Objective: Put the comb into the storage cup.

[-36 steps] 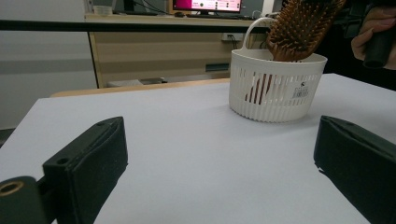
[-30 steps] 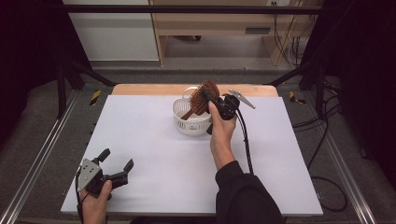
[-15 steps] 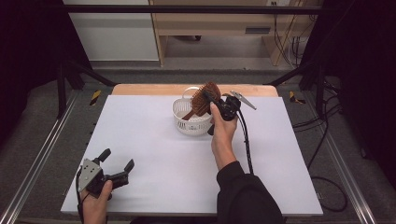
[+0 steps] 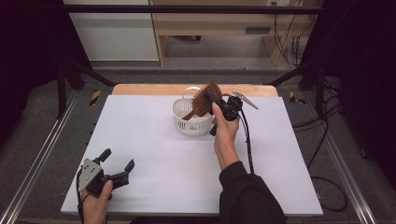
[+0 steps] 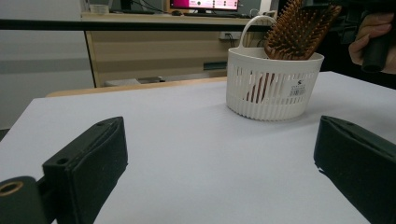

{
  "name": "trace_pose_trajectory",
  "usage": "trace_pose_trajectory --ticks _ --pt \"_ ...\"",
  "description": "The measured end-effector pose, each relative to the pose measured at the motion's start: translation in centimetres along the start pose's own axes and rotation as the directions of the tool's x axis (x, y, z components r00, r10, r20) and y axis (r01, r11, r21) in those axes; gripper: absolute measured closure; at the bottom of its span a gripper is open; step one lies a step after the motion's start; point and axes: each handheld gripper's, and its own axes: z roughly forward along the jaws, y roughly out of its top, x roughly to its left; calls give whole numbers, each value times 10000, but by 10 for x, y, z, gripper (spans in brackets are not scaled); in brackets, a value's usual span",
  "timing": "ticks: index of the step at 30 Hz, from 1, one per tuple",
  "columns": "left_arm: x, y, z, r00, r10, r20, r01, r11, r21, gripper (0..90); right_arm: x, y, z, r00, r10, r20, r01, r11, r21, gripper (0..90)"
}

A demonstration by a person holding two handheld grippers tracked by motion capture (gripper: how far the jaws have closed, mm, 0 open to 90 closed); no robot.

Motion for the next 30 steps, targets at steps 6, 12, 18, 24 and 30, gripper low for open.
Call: trace_pose_trajectory --ticks 6,12,18,24,30 --pt "0 0 0 10000 2 28 -2 10000 5 28 -5 0 -2 9999 142 -16 -142 9999 53 490" --pt "-1 0 1 10000 8 61 -8 10000 30 28 -8 0 -3 9998 184 4 -184 9998 109 487" --pt "-1 0 1 10000 12 91 -13 10000 57 28 -10 1 -3 9999 160 25 -160 9997 157 483" --pt "-1 0 1 10000 18 74 -18 10000 45 27 -14 1 -4 9997 224 63 -225 9995 220 479" --pt "-1 0 1 10000 24 77 -24 10000 47 27 -16 1 -4 9998 208 62 -210 9995 256 475"
